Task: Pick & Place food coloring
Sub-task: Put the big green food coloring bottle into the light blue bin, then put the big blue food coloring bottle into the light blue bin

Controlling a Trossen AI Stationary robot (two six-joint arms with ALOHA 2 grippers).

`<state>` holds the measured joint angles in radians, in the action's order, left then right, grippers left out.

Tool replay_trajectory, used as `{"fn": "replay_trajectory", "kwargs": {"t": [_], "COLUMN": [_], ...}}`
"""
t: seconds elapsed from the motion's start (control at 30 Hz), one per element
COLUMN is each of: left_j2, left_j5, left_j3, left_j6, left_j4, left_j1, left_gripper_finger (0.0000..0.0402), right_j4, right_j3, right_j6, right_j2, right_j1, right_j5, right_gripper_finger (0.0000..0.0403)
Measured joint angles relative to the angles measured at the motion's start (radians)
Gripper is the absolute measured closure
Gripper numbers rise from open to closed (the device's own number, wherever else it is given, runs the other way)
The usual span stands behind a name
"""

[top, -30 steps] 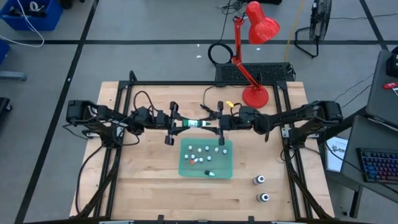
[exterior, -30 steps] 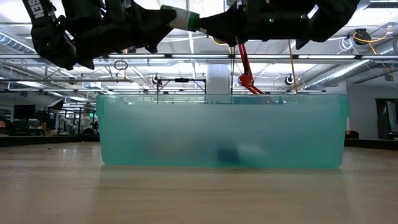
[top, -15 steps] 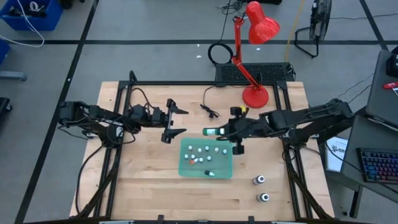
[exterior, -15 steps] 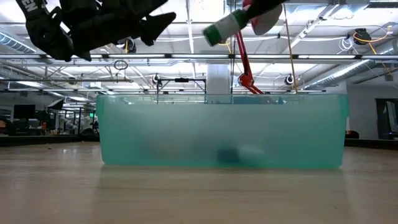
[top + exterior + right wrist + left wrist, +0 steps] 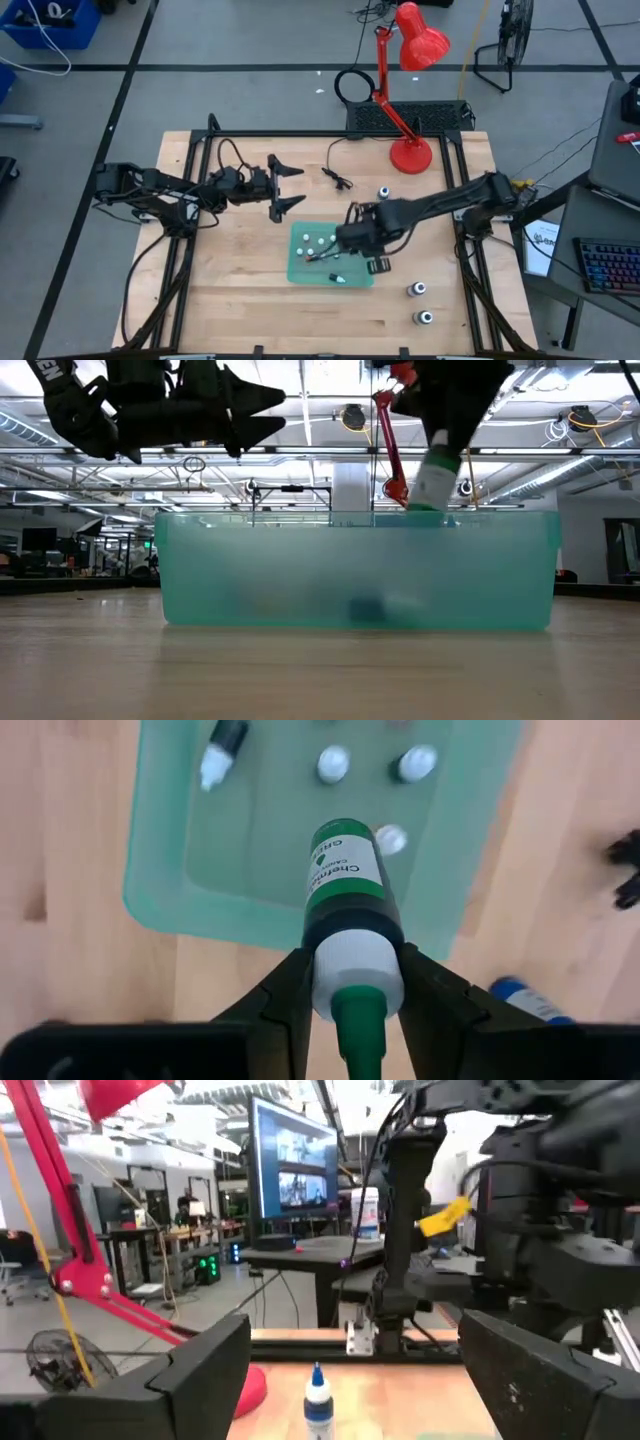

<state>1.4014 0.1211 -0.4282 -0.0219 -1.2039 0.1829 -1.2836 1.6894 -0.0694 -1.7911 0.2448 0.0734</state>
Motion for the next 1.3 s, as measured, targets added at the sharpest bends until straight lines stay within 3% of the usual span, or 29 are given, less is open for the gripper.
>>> {"fn": "replay_trajectory", "kwargs": {"t": [0.33, 0.83, 1.1, 1.3], "left_j2": [0.000, 0.000, 0.000, 0.000], "left_j5": [-0.101, -0.105, -0.105, -0.104], "left_j3": [0.000, 0.000, 0.000, 0.001], "left_j6": [0.010, 0.035, 0.035, 0.037], "left_j4": [0.098, 0.104, 0.134, 0.148], "left_j1": [0.000, 0.000, 0.000, -0.001], "left_gripper_finger": [0.0048, 0.0048, 0.0048, 0.0048], "right_j4": [-0.067, -0.018, -0.007, -0.048], "right_j3": [0.000, 0.000, 0.000, 0.000], "right_j6": [-0.078, -0.054, -0.182, -0.206], "right_j2": [-0.127, -0.163, -0.146, -0.120], "right_j1": [0.053, 0.031, 0.031, 0.028], "right_j5": [-0.079, -0.102, -0.102, -0.097], "right_gripper_finger": [0.0299, 0.0295, 0.0138, 0.0114]}}
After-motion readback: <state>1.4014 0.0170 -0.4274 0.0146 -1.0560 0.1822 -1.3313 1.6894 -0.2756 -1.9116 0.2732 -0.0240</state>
